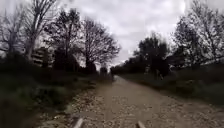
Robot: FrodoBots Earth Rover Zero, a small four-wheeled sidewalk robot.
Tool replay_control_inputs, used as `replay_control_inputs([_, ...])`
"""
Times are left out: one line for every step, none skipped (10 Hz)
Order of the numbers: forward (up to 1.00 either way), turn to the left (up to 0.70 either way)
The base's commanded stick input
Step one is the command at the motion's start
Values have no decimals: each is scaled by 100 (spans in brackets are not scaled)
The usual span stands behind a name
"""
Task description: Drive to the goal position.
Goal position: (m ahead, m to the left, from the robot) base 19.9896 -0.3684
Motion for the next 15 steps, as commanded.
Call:
replay_control_inputs([64,0])
replay_control_inputs([63,0])
replay_control_inputs([63,0])
replay_control_inputs([63,0])
replay_control_inputs([63,0])
replay_control_inputs([63,0])
replay_control_inputs([63,-5])
replay_control_inputs([63,-29])
replay_control_inputs([63,-1])
replay_control_inputs([63,0])
replay_control_inputs([63,0])
replay_control_inputs([63,0])
replay_control_inputs([63,0])
replay_control_inputs([63,0])
replay_control_inputs([63,0])
